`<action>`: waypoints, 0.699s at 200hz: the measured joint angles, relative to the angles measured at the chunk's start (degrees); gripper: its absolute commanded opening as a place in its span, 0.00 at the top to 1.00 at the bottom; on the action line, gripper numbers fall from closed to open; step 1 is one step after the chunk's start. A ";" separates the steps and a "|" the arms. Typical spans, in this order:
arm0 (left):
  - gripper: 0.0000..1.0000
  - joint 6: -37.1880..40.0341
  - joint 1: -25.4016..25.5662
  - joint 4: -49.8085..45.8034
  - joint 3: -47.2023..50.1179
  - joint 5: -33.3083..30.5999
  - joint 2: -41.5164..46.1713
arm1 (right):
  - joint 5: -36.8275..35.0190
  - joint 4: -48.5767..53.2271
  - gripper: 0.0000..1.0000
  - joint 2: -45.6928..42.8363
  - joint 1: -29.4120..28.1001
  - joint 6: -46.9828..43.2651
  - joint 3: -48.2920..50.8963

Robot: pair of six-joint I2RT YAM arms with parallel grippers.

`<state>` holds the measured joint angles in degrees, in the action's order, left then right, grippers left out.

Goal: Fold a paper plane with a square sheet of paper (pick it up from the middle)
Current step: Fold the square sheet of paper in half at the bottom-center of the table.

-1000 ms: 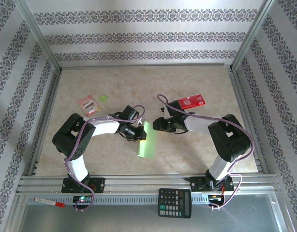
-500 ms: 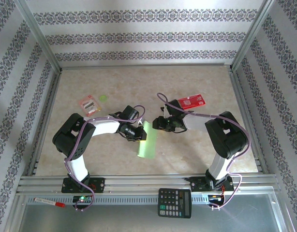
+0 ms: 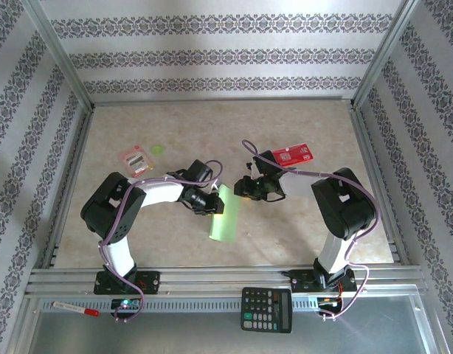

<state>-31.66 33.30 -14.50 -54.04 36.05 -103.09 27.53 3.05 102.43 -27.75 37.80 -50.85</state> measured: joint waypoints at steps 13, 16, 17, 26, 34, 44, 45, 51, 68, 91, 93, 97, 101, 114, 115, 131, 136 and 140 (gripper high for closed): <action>0.76 0.61 0.00 -0.94 -0.55 -0.11 -0.11 | 0.11 0.31 0.67 0.17 0.15 0.04 -0.17; 0.75 0.70 0.00 -1.29 -0.76 -0.13 -0.17 | 0.24 0.37 0.67 0.20 0.17 0.07 -0.22; 0.75 0.74 0.00 -1.33 -0.79 -0.15 -0.17 | 0.24 0.37 0.68 0.20 0.17 0.09 -0.22; 0.73 1.40 0.00 -2.01 -1.20 -0.28 -0.33 | 0.44 0.61 0.68 0.37 0.26 0.26 -0.44; 0.73 1.77 0.00 -2.56 -1.55 -0.28 -0.46 | 0.46 0.90 0.68 0.48 0.28 0.44 -0.66; 0.72 2.16 0.00 -3.21 -2.01 -0.33 -0.57 | 0.46 1.31 0.69 0.61 0.28 0.63 -0.98; 0.71 2.21 0.00 -3.26 -2.03 -0.33 -0.57 | 0.46 1.31 0.69 0.61 0.28 0.66 -0.98; 0.71 2.51 0.00 -3.65 -2.27 -0.35 -0.70 | 0.46 1.53 0.69 0.76 0.28 0.72 -1.16; 0.70 3.17 0.00 -4.39 -2.80 -0.26 -1.03 | 0.63 2.19 0.70 1.05 0.39 0.96 -1.66; 0.70 3.63 0.00 -4.66 -3.02 -0.26 -1.14 | 1.31 2.64 0.71 1.53 0.66 1.22 -2.08; 0.70 3.65 0.00 -4.66 -3.02 -0.26 -1.14 | 1.33 2.69 0.71 1.60 0.66 1.31 -2.14; 0.71 3.69 0.00 -4.66 -3.02 -0.26 -1.14 | 1.42 2.78 0.71 1.62 0.68 1.31 -2.23; 0.72 3.80 0.00 -4.68 -3.02 -0.26 -1.14 | 1.51 2.86 0.71 1.68 0.72 1.33 -2.36; 0.75 4.11 0.00 -5.01 -3.13 -0.33 -1.18 | 1.75 3.08 0.71 1.97 0.72 1.38 -2.71; 0.75 4.20 0.00 -5.03 -3.15 -0.37 -1.20 | 1.75 3.10 0.71 1.99 0.72 1.40 -2.73; 0.78 4.50 0.00 -5.53 -3.34 -0.72 -1.33 | 2.14 3.56 0.71 2.16 0.94 1.49 -2.99; 0.78 4.55 0.00 -5.66 -3.39 -0.79 -1.36 | 2.16 3.67 0.71 2.23 0.98 1.49 -3.10; 0.79 4.55 0.00 -5.70 -3.39 -0.83 -1.36 | 2.21 3.87 0.71 2.27 0.98 1.46 -3.21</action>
<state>-27.11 33.30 -20.21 -57.43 35.22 -104.44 29.74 6.92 104.71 -26.76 39.27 -54.06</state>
